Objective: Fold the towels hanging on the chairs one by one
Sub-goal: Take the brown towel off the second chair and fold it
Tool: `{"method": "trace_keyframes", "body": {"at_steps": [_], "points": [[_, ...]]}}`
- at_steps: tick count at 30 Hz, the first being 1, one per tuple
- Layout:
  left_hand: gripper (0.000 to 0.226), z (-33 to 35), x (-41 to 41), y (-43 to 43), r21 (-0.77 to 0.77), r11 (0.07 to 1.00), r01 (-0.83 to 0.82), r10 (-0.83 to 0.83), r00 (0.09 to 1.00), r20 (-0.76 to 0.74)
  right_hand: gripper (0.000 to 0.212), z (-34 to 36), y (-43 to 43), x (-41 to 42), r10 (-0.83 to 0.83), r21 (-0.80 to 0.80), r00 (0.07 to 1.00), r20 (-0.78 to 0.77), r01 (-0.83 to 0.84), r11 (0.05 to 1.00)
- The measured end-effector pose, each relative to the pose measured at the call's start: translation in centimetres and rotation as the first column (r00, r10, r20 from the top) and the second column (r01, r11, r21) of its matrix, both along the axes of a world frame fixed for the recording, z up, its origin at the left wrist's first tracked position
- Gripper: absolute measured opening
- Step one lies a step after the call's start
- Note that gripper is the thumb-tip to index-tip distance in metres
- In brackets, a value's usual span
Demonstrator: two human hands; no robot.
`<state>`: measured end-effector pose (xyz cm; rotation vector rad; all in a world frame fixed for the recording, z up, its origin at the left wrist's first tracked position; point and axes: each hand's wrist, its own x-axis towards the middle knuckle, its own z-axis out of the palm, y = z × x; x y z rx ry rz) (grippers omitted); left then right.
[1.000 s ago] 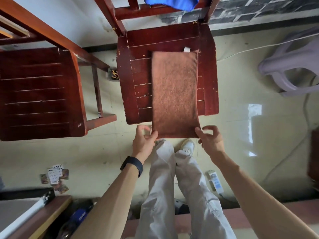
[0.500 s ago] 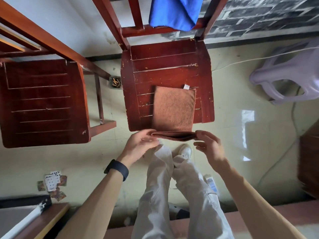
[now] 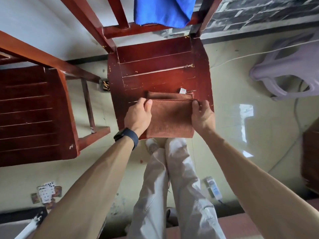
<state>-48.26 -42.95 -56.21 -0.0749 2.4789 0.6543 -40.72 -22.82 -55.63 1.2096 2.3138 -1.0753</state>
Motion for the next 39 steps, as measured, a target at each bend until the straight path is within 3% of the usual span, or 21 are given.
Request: {"method": "trace_keyframes", "body": {"at_steps": [13,24,33,36,37,39], "points": [[0.045,-3.6,-3.2,2.9,-0.201,0.979,-0.026,0.038,0.998,0.057,0.044,-4.6,1.3,-2.4,0.067,0.104,0.995,0.079,-0.075,0.992],[0.042,-3.8,-3.0,3.9,-0.360,0.931,0.066,-0.108,0.989,-0.097,0.047,-5.2,2.6,-4.0,0.157,0.213,0.972,0.176,-0.193,0.958],[0.040,-3.9,-1.7,2.9,-0.290,0.957,0.031,-0.083,0.982,-0.170,0.035,-5.2,1.3,-2.9,-0.012,0.210,0.997,-0.074,0.027,0.977],[0.036,-4.1,-0.4,2.1,-0.319,0.940,0.117,-0.221,0.924,-0.313,0.038,-5.1,1.2,-1.7,-0.189,0.165,0.956,-0.225,0.229,0.959],[0.039,-4.1,0.3,2.0,-0.328,0.929,0.171,-0.292,0.883,-0.367,0.037,-4.9,1.0,-1.1,-0.185,0.169,0.946,-0.265,0.234,0.957],[0.050,-3.9,1.7,2.5,-0.288,0.887,0.360,-0.452,0.801,-0.393,0.036,-4.9,0.0,0.6,0.002,0.272,0.956,-0.294,0.081,0.959]]}}
